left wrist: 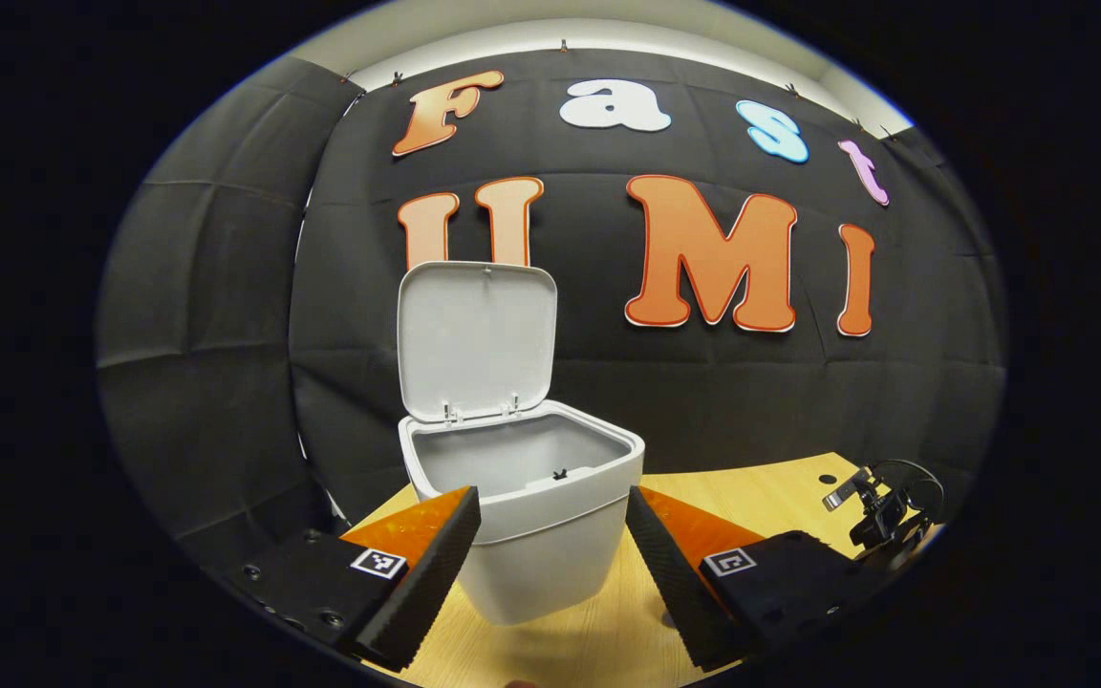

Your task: Press the lid of the desktop garbage bin to open it, pick up the crumpled paper on the desktop and throw it into the bin, then pick up the pop can on the desktop and drop it into the bin, and finally close the garbage bin lid.

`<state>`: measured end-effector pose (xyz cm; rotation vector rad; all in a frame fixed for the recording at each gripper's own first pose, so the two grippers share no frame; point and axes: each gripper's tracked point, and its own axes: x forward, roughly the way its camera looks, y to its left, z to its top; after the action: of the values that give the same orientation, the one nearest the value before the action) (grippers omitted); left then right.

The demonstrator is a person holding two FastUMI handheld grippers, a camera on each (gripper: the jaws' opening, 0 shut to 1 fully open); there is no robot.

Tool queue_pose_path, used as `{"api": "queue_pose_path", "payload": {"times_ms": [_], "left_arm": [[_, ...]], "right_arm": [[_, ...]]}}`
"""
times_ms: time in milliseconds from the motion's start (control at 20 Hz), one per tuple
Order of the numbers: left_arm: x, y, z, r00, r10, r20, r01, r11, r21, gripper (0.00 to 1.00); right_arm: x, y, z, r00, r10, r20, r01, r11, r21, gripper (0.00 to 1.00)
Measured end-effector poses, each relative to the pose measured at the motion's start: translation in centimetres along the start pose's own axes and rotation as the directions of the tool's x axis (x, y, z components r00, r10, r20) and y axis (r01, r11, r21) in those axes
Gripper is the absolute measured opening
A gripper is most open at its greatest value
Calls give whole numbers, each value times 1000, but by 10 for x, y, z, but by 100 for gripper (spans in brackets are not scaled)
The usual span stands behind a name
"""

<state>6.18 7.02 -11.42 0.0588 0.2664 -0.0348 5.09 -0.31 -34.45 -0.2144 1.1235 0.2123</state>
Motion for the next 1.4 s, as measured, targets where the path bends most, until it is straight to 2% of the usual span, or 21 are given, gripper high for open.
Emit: {"api": "queue_pose_path", "payload": {"times_ms": [200,250,300,350,450,550,700,800,950,1050,1200,1250,1300,1400], "left_arm": [[2,2,-3,1000,0,-12,0,1000,1,96],[2,3,-4,1000,-1,-15,1,1000,2,97],[2,3,-4,1000,-1,-16,1,1000,2,97],[1,3,-3,1000,-2,-15,2,1000,4,97],[0,4,-1,1000,-1,-8,1,1000,16,96],[-1,7,4,1000,0,-1,0,1000,18,97],[-7,15,12,1000,8,14,-9,1000,11,96],[-12,24,18,999,23,30,-24,1000,10,97],[-20,40,27,997,52,56,-52,999,4,97],[-25,52,31,996,70,59,-69,998,-16,97],[-31,76,29,992,110,54,-108,993,-42,97],[-33,84,29,991,125,57,-122,991,-46,97],[-35,92,30,989,136,59,-134,990,-46,97],[-40,105,30,986,152,65,-149,988,-41,97]], "right_arm": [[7,5,-2,1000,-3,-16,3,1000,-6,52],[7,5,0,1000,-7,0,7,1000,-6,42],[5,2,5,1000,-10,22,10,1000,-2,39],[0,0,11,999,-5,40,5,1000,12,30],[-14,0,24,996,11,84,-15,999,49,23],[-34,-3,45,990,16,143,-26,997,69,21],[-79,-4,94,965,30,261,-50,996,70,20],[-110,2,136,932,55,358,-77,996,47,20],[-174,31,204,855,145,497,-151,988,-30,19],[-220,62,252,787,231,572,-212,972,-101,20],[-279,115,313,666,387,637,-319,920,-226,19],[-283,141,322,653,420,630,-331,907,-261,19],[-284,164,330,656,440,614,-322,898,-299,19],[-256,181,312,680,453,576,-291,888,-355,19]]}}
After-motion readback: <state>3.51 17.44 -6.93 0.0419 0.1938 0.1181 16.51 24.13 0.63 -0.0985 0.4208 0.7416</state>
